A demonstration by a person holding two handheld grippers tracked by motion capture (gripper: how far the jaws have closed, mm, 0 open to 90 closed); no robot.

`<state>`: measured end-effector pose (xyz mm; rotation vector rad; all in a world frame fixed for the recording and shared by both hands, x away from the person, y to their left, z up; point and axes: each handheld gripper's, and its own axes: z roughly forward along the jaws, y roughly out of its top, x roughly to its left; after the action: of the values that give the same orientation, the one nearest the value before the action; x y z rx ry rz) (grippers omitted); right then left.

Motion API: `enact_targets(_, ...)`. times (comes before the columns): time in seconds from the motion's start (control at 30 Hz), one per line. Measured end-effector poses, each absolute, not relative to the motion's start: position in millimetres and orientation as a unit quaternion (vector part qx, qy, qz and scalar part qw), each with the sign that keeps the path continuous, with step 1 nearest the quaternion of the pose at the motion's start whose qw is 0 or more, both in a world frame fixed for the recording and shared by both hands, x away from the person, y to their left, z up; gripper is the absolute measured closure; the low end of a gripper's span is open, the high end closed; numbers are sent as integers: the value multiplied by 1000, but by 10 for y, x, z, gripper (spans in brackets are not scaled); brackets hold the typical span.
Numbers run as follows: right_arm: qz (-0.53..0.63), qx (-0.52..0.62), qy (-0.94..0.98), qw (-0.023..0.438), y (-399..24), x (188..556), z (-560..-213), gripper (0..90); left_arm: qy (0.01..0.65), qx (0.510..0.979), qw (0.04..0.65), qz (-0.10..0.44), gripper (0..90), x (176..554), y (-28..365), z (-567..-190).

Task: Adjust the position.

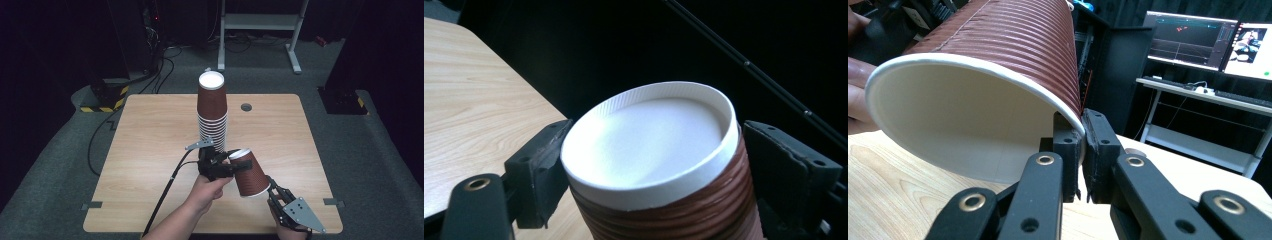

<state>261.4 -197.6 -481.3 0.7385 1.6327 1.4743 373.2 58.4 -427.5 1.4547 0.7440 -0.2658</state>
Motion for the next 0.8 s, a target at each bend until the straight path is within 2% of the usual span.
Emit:
enact_targets(0.27, 583, 294, 642, 402, -2008, 2597, -4792, 859, 336, 647, 678, -88, 154, 3754, 663, -4248)
enact_targets(0.43, 583, 303, 636, 404, -2055, 2605, -4781, 863, 346, 655, 670, -45, 157, 3759, 750, -4220)
enact_targets(0.6, 580, 305, 636, 407, -2081, 2604, -4777, 864, 346, 659, 667, -25, 170, 3742, 819, -4216)
enact_targets(0.8, 574, 307, 642, 405, -2080, 2608, -4779, 864, 336, 685, 645, 28, 181, 3626, 965, -4234)
